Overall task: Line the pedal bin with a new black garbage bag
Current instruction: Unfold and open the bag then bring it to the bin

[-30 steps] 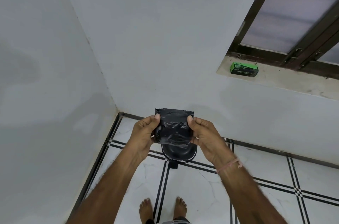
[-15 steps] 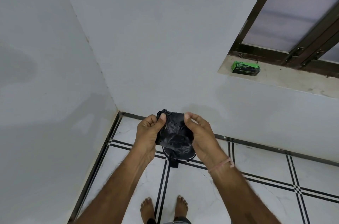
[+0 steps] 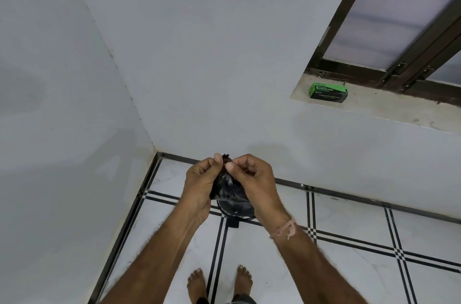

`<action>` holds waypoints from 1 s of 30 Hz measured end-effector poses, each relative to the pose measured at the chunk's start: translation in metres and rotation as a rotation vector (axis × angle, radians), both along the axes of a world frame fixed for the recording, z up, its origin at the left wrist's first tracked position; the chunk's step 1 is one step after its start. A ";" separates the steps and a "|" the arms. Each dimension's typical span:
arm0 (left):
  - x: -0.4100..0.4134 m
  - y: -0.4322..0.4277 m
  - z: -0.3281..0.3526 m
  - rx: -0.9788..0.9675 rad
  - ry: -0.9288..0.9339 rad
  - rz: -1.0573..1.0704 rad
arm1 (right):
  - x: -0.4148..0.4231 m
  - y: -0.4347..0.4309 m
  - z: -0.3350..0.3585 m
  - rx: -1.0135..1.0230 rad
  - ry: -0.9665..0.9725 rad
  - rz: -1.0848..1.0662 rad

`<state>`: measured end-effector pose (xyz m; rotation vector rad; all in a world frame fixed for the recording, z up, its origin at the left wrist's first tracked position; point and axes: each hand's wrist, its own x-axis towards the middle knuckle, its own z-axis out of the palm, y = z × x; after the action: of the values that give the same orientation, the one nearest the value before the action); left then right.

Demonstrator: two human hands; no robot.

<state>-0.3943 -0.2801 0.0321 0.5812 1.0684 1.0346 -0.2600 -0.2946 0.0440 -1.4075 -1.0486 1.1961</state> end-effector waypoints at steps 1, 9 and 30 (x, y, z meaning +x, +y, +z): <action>-0.001 -0.001 0.000 -0.006 -0.011 -0.012 | 0.002 0.001 0.000 -0.004 -0.003 -0.009; 0.003 -0.001 -0.004 -0.014 -0.066 -0.031 | 0.004 -0.002 0.002 -0.130 0.202 0.020; -0.018 -0.012 -0.024 0.143 0.340 -0.232 | 0.042 0.044 -0.001 -0.447 0.629 -0.594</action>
<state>-0.4123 -0.2919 0.0085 0.9994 1.1942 0.8287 -0.2178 -0.2504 0.0430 -1.3826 0.0866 1.3178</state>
